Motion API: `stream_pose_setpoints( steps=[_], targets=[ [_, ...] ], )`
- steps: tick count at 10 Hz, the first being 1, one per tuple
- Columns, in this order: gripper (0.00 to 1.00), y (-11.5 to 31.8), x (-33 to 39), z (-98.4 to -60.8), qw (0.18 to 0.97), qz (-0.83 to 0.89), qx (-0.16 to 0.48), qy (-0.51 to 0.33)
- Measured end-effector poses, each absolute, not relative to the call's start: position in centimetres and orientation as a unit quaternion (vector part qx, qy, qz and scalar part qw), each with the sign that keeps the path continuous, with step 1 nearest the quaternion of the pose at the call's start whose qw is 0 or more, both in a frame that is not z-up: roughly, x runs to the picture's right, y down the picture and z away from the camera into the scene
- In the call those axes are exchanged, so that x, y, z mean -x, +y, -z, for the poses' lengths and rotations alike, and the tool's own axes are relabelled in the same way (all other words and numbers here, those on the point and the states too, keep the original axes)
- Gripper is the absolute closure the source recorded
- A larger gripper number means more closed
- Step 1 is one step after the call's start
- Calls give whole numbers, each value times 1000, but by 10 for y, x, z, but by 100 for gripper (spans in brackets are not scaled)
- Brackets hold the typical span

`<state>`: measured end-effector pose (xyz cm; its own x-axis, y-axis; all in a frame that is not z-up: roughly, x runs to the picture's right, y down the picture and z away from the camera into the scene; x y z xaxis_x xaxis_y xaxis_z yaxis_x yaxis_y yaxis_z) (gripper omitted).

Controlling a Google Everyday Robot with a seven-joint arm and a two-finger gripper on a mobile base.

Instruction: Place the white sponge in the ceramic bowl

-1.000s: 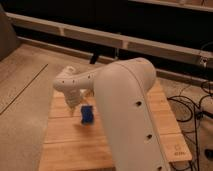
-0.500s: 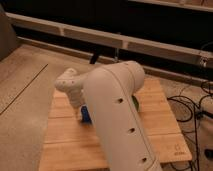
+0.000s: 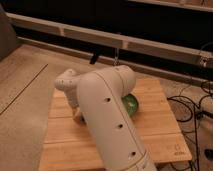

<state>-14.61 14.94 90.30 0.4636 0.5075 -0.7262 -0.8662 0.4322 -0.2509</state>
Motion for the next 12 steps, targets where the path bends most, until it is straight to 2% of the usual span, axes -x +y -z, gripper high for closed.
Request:
stream_pose_setpoints(
  steps=[2, 5, 6, 12],
  targets=[
    [67, 147, 146, -905, 792, -437, 314, 289],
    [95, 142, 146, -903, 786, -449, 312, 289],
    [99, 140, 147, -902, 785, -451, 313, 288],
    [100, 113, 161, -891, 788, -469, 305, 256]
  ],
)
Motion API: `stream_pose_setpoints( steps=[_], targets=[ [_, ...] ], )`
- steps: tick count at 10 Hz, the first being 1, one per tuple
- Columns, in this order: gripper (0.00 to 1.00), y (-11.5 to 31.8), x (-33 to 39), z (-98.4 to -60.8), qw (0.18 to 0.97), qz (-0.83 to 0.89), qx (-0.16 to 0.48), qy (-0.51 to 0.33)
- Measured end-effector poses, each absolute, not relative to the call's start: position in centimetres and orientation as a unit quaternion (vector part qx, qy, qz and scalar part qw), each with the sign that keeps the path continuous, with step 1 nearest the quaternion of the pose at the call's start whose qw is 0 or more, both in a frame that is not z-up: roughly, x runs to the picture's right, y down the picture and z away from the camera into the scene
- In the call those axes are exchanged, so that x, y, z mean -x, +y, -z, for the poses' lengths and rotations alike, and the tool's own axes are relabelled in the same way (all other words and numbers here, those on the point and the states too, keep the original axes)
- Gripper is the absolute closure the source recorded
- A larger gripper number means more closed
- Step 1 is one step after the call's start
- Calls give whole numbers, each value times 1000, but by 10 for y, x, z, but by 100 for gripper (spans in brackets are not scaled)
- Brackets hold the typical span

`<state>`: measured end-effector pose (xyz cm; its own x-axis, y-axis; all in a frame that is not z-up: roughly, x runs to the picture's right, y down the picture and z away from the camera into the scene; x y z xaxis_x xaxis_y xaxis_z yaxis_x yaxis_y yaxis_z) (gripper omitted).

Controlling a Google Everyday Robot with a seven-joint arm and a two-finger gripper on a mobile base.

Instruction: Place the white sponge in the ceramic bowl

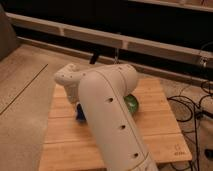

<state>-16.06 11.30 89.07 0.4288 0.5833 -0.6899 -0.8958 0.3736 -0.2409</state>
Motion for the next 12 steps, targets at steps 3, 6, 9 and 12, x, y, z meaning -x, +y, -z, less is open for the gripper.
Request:
stream_pose_setpoints(
  steps=[3, 6, 9, 12],
  targets=[
    [100, 101, 166, -881, 794, -473, 299, 238],
    [100, 80, 167, -867, 800, -484, 280, 217],
    [100, 60, 167, -846, 807, -493, 258, 195],
    [100, 41, 140, -821, 808, -511, 221, 194]
  ],
)
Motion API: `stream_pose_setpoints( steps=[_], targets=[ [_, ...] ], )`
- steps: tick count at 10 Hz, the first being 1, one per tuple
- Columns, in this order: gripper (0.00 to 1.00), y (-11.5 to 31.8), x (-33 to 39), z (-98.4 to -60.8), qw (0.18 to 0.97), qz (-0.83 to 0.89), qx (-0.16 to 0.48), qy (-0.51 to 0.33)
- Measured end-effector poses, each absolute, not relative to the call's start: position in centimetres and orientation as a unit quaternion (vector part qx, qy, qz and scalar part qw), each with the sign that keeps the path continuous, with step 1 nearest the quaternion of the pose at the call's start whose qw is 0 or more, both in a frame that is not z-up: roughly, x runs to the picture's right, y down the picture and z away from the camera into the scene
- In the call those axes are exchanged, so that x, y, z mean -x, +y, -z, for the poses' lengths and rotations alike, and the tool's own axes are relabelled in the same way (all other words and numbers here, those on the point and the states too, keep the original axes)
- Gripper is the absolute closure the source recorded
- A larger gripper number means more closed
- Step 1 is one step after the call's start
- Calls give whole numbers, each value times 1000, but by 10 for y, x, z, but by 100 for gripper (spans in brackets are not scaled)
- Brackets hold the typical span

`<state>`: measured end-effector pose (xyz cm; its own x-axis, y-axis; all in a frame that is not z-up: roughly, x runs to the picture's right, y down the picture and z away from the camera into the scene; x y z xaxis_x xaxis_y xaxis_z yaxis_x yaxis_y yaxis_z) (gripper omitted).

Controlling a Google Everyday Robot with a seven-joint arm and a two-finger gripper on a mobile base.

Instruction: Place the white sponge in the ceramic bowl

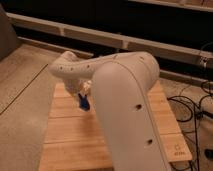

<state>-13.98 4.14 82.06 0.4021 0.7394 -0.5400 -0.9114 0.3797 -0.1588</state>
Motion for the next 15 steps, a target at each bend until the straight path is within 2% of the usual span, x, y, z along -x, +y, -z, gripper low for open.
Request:
stream_pose_setpoints(
  steps=[3, 7, 12, 13, 15],
  targets=[
    [100, 29, 77, -810, 790, -535, 188, 233],
    [100, 11, 1, -816, 766, -558, 164, 274],
    [100, 29, -64, -818, 722, -604, 166, 294],
    [98, 28, -63, -818, 722, -605, 166, 293],
    [81, 28, -59, -818, 723, -603, 167, 291]
  ],
)
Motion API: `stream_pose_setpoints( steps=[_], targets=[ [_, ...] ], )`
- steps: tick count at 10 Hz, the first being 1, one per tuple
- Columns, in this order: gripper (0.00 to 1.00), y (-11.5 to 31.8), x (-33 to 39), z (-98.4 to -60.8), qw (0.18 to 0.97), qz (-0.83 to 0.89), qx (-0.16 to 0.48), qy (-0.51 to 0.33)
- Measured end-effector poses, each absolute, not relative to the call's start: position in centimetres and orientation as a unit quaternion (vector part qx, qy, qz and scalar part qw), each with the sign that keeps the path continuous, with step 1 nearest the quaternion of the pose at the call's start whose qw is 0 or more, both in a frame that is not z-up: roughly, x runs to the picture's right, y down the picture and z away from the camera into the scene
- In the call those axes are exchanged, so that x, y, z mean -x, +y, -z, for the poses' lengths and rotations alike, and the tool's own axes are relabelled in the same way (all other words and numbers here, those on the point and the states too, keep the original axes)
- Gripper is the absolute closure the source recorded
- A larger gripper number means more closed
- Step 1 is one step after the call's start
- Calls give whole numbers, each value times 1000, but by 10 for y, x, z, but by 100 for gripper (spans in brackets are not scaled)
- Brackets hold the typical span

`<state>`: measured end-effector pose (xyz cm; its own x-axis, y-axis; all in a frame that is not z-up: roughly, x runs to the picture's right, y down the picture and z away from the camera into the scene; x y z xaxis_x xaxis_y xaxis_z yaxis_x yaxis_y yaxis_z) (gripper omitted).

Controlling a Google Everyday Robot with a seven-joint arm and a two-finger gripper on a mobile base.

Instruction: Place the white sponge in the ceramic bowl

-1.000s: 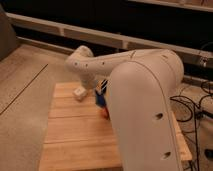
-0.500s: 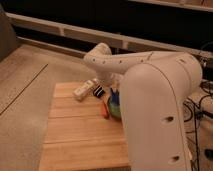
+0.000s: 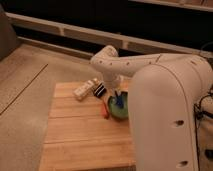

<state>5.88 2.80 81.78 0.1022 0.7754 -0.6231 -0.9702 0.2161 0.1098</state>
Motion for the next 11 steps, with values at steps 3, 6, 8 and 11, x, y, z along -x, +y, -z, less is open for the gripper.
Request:
stream_pose_setpoints(
  steps=[3, 6, 8, 11],
  targets=[
    [54, 28, -58, -818, 724, -603, 167, 291],
    [26, 28, -58, -818, 724, -602, 167, 291],
    [20, 28, -58, -818, 724, -602, 167, 291],
    [20, 29, -58, -819, 724, -602, 167, 292]
  ],
)
